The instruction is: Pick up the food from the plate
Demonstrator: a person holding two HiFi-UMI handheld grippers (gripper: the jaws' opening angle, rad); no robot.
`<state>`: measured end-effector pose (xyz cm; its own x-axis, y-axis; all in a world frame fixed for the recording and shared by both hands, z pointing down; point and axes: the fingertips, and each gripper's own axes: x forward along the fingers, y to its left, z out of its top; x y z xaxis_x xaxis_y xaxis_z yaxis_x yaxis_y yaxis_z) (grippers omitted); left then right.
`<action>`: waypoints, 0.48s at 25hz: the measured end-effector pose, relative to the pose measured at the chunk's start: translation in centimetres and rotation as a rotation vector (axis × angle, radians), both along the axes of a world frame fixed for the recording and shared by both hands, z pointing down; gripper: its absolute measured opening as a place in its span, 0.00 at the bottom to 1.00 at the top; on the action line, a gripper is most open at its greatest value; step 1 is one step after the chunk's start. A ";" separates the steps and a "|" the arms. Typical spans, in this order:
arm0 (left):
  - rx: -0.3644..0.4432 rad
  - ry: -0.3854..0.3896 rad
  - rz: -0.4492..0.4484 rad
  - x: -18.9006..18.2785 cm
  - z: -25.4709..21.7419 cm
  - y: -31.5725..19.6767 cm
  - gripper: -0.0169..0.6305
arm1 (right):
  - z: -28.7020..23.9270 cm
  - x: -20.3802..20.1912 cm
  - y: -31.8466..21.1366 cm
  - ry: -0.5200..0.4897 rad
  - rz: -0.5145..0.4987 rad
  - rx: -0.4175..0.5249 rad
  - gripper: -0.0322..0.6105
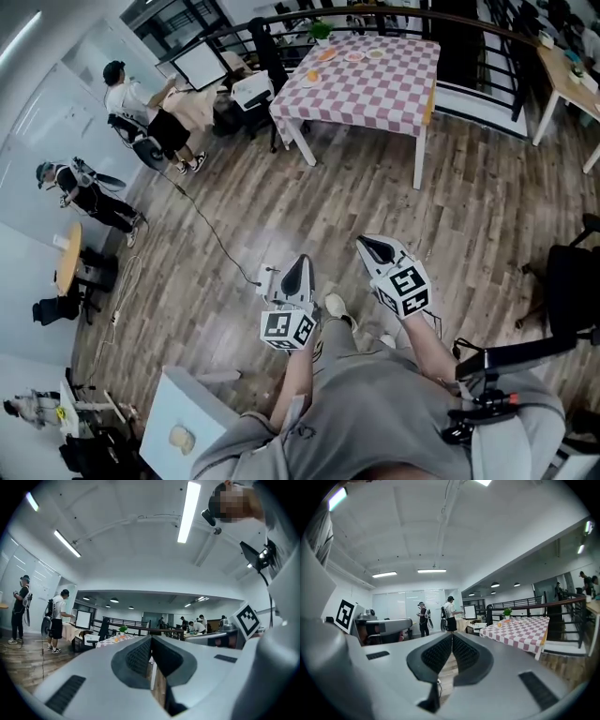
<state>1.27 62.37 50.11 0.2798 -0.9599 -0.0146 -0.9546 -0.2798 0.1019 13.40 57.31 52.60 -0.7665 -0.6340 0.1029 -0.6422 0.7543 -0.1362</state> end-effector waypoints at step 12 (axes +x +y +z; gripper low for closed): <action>0.018 -0.134 0.089 0.5 0.7 -5.7 0.04 | 1.1 -0.7 -2.2 -0.013 0.024 -0.041 0.07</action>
<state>1.79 56.69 50.79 0.3643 -0.9312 0.0118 -0.9307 -0.3645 -0.0303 12.67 55.06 53.73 -0.7527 -0.6474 0.1194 -0.6578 0.7325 -0.1754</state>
